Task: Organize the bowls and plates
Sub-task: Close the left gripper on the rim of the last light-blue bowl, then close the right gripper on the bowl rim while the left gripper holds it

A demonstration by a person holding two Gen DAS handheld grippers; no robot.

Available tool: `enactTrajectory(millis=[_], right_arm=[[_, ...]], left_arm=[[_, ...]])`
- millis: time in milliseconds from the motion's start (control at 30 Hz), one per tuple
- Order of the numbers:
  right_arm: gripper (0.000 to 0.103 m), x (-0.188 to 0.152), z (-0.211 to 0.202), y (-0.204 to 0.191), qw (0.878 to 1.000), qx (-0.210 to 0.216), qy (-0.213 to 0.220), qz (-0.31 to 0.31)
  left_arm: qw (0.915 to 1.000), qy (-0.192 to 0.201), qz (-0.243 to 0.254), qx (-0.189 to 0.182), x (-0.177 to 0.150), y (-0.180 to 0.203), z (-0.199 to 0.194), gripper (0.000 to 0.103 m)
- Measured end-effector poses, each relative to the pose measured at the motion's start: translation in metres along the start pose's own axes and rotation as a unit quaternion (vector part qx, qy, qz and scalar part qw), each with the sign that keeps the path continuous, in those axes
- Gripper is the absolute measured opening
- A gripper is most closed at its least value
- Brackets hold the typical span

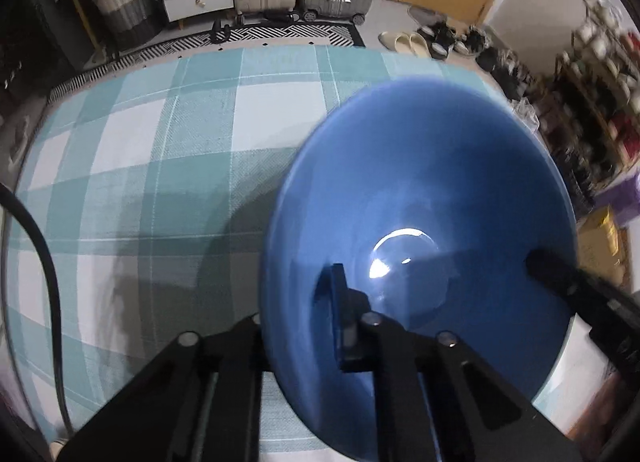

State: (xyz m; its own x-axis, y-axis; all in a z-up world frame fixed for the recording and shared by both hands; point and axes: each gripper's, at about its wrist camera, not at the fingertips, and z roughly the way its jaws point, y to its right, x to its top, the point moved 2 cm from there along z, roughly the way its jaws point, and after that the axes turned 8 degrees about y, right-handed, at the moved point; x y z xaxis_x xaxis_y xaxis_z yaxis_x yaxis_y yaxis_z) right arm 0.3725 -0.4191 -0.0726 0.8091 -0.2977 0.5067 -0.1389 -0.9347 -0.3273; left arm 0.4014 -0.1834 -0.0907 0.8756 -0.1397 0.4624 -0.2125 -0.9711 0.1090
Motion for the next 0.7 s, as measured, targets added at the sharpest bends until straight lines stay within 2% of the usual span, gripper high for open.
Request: enactTrajectory(millis=[133,400,700], right_arm=[[0.007,-0.001,-0.004,0.002,1.0,0.004,0.007,0.007],[0.007,-0.006,-0.016,-0.005,1.0,0.0,0.011,-0.002],[0.007,-0.017,-0.042,-0.017,1.0,0.003,0.022,-0.014]], left_arm=[[0.9997,0.002,-0.011,-0.02,-0.003,-0.004,-0.001,0.007],[0.9996,0.025,0.003,-0.015,-0.006,-0.005,-0.019,0.007],[0.9989,0.046,-0.004,-0.009,-0.016,-0.01,-0.05,0.007]])
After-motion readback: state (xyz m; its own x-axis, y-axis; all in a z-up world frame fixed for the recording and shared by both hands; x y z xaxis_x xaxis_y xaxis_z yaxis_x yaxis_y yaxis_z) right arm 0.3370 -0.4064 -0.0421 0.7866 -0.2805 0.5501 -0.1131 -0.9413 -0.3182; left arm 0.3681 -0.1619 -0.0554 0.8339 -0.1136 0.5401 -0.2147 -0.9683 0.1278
